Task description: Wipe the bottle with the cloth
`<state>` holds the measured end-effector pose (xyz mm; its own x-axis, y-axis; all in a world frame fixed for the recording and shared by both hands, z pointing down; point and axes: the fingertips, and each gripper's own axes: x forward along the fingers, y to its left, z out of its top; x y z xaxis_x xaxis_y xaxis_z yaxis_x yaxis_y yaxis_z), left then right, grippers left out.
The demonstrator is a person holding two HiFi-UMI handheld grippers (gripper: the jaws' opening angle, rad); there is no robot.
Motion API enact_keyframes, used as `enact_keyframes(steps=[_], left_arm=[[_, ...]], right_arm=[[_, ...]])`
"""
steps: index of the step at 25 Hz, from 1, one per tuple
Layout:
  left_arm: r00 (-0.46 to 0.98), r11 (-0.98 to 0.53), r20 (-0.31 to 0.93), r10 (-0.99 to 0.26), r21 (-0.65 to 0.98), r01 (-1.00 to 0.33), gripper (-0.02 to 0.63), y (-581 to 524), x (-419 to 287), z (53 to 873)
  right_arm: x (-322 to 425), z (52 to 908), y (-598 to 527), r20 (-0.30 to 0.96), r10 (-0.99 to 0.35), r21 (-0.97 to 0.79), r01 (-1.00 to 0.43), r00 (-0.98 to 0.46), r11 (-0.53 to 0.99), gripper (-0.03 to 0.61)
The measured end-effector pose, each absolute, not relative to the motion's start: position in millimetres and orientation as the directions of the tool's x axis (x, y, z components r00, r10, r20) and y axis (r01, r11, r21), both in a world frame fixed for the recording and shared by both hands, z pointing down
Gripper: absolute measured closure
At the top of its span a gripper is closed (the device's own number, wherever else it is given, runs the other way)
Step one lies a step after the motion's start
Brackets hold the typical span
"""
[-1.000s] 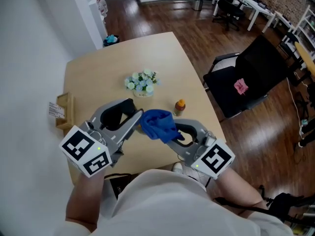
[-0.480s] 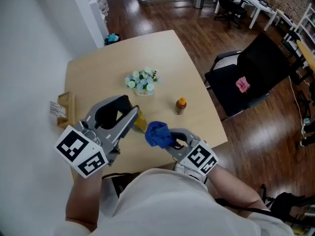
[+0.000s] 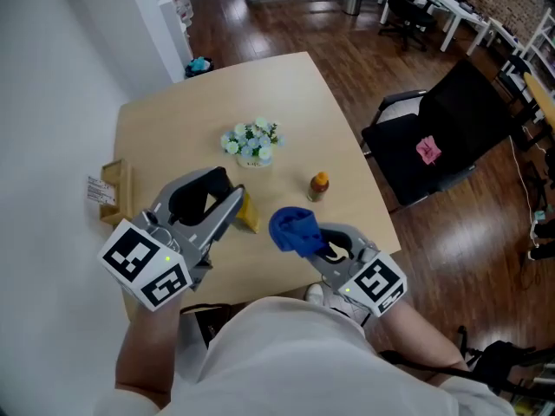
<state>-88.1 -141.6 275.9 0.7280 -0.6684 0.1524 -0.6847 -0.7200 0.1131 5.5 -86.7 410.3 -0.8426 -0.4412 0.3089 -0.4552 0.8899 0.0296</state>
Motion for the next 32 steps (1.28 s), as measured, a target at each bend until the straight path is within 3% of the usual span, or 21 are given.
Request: enact_keyframes(steps=[6,18,27,32], left_arm=[[0.742,-0.729,0.164,-0.65,0.143,-0.669,0.449,-143,-80,288],[0.728,-0.709,0.158,-0.667,0.163,-0.686,0.449,-148,-84,290],[0.695,-0.667,0.158,-0.702,0.197,-0.719,0.449,-159,-89,302],[0.611,-0.587,0.223,-0.76,0.168,-0.792,0.449,-182,-101,357]], right_arm=[[-21,339,-92,0.169,-0.425,0.081,-0.417,-0.889,0.905,0.453],[-29,444,-81,0.372,-0.377,-0.007,-0.409,-0.848,0.913,0.453],[-5,492,-77,0.431,-0.374,-0.085,-0.45,-0.821,0.889,0.453],[32,502,-73,0.449,-0.406,-0.117,-0.503,-0.796,0.856,0.453]])
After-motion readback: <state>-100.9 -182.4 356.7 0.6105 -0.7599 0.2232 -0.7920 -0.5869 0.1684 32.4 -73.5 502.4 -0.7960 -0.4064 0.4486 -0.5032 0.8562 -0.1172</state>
